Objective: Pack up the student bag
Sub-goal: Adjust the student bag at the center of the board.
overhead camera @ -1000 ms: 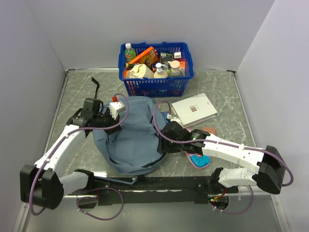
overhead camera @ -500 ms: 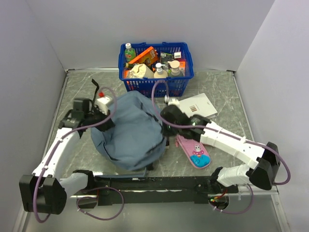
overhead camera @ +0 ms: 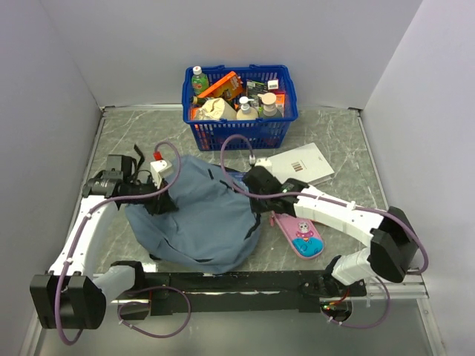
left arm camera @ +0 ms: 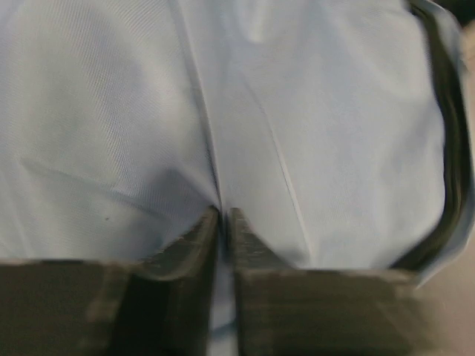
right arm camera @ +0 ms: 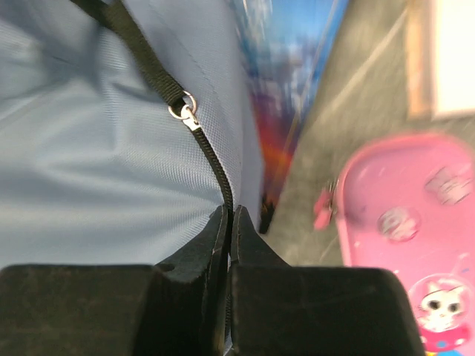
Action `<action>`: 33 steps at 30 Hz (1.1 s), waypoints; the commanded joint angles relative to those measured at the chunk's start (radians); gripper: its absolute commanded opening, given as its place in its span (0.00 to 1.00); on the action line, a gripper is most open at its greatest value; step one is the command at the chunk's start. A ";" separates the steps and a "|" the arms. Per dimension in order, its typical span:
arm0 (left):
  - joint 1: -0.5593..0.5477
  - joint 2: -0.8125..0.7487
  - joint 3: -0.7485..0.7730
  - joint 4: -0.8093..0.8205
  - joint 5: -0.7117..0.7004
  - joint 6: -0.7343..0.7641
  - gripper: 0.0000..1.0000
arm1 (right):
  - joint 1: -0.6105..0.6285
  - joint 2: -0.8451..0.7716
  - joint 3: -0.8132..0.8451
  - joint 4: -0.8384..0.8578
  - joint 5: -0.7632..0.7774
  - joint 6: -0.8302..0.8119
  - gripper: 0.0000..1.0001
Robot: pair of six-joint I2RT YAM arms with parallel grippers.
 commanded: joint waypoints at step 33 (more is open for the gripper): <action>-0.378 0.642 0.530 0.025 -0.088 0.557 0.73 | -0.006 -0.408 -0.285 0.298 -0.030 -0.077 0.64</action>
